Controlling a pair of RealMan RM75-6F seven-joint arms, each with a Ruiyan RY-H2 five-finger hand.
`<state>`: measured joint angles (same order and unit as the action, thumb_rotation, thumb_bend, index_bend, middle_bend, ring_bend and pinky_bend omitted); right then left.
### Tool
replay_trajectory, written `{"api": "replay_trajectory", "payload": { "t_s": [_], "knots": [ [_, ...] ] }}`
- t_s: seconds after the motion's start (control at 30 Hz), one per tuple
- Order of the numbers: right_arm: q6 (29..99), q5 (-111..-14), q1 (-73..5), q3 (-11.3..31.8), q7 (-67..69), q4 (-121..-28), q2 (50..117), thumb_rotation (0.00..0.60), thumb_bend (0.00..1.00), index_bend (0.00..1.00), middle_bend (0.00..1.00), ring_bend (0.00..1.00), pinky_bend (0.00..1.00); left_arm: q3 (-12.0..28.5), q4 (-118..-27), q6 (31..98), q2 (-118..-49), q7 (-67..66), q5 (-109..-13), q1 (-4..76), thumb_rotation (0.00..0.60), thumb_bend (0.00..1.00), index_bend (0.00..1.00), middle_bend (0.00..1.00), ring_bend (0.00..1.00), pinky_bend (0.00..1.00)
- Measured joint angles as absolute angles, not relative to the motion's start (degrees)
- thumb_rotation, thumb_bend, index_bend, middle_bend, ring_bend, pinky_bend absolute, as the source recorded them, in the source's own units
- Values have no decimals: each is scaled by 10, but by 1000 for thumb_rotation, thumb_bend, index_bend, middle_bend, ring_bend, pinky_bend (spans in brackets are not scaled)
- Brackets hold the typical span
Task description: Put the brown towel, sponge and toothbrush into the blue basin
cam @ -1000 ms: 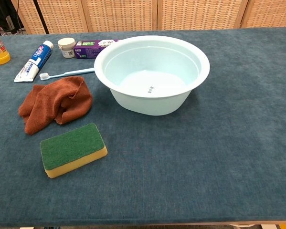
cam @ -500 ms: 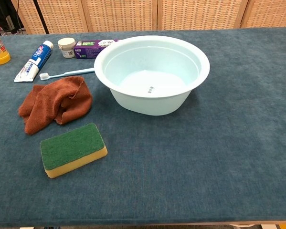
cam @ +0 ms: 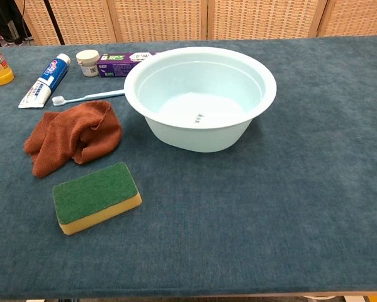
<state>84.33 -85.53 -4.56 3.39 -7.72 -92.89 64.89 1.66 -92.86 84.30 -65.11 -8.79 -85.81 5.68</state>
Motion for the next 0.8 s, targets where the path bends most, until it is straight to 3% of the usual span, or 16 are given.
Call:
{"api": "replay_trajectory", "payload": {
  "t_s": [0.8],
  "knots": [
    [843, -854, -45, 34, -75, -930, 648, 600, 105, 11, 0, 0, 0, 21, -953, 798, -647, -120, -831, 76, 600, 331, 43, 0, 0, 0]
  ]
}}
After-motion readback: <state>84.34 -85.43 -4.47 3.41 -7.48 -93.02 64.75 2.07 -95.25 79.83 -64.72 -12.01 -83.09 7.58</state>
